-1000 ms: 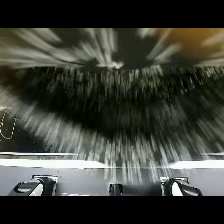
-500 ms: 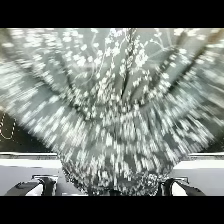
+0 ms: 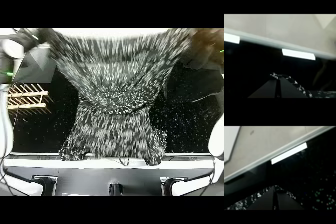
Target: Fold the clothes and pants, and hang the long-sleeved shirts on hangers.
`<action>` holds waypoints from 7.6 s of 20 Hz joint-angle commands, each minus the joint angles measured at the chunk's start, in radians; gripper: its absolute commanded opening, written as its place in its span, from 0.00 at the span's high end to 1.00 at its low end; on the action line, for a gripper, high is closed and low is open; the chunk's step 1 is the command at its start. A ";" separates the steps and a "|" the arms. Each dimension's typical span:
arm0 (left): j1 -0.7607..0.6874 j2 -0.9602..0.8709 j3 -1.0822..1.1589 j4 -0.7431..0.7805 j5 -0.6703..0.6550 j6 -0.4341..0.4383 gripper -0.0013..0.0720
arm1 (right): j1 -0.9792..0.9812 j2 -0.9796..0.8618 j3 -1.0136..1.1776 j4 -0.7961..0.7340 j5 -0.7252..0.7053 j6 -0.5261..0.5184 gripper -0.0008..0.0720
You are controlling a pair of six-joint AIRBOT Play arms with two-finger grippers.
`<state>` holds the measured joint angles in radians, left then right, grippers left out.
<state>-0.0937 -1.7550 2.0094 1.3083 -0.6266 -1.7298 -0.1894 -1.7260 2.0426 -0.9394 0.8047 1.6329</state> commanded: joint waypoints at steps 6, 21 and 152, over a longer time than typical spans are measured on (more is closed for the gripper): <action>-0.027 -0.243 0.002 -0.079 -0.348 -0.117 0.59 | 0.050 -0.195 -0.003 -0.080 0.169 0.013 0.83; 0.086 0.492 -0.767 -0.058 -0.574 -0.184 0.12 | -0.068 0.601 -0.842 -0.147 0.602 0.076 0.06; -0.087 0.521 -0.992 -0.166 -0.324 -0.068 0.24 | 1.116 0.439 -1.195 -0.966 0.340 0.913 0.20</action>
<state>-0.1799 -1.2339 1.0176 1.1370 -0.9504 -1.7981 0.9009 -1.2198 0.8478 -1.8011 1.1591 2.4466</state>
